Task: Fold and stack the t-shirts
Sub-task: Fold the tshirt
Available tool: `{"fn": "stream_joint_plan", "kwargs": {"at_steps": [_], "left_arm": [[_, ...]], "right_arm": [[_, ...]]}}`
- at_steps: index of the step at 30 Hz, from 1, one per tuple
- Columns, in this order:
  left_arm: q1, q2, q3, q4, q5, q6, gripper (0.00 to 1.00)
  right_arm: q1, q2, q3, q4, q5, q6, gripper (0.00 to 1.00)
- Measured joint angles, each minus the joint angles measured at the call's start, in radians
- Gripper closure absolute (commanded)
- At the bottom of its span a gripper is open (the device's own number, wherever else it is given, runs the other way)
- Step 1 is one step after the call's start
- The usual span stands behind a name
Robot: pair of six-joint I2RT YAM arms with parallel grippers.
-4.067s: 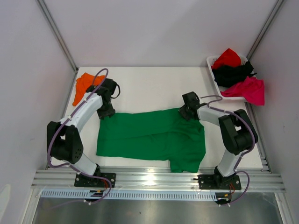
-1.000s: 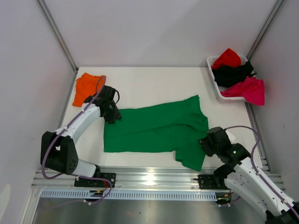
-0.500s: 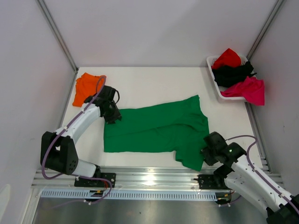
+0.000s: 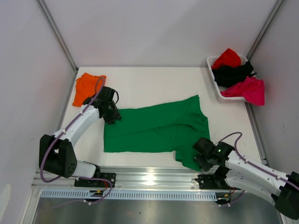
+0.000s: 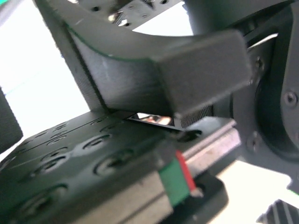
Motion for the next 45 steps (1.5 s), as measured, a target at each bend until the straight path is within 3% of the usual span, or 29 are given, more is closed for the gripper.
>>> {"fn": "stream_joint_plan", "kwargs": {"at_steps": [8,32,39,45], "left_arm": [[0.000,-0.013,-0.006,0.002,0.000,0.000,0.60],[-0.001,-0.060,-0.038,0.032,0.055,0.002,0.59],[-0.001,-0.085,-0.049,0.043,0.097,0.008,0.59],[-0.002,-0.104,-0.049,0.045,0.106,0.010,0.59]], "right_arm": [[0.148,0.027,-0.042,0.002,-0.033,0.130,0.58],[0.317,0.077,-0.016,-0.060,0.013,0.294,0.55],[0.333,0.224,0.035,-0.056,0.030,0.297,0.55],[0.334,0.221,0.035,-0.058,0.032,0.297,0.58]]}}
